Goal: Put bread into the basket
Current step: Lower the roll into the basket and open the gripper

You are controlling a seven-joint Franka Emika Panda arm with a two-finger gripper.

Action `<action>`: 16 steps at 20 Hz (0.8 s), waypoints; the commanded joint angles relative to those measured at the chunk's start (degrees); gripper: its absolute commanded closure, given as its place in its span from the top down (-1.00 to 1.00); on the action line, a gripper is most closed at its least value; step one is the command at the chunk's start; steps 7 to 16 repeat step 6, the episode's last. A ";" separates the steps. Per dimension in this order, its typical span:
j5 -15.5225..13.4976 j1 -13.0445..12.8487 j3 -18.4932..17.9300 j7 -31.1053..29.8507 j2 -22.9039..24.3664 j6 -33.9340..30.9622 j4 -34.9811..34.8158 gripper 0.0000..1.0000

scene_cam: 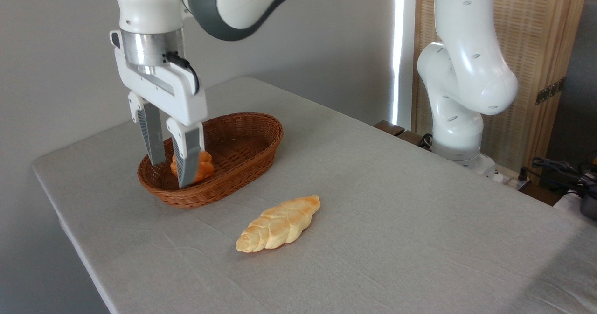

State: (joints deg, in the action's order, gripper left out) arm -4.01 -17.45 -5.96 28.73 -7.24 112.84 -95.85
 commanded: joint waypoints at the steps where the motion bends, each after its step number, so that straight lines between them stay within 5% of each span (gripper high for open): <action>1: 0.05 -0.57 -3.96 7.46 0.20 -3.50 0.66 0.98; 16: -0.04 -0.75 -4.85 9.77 0.64 -5.44 0.66 1.00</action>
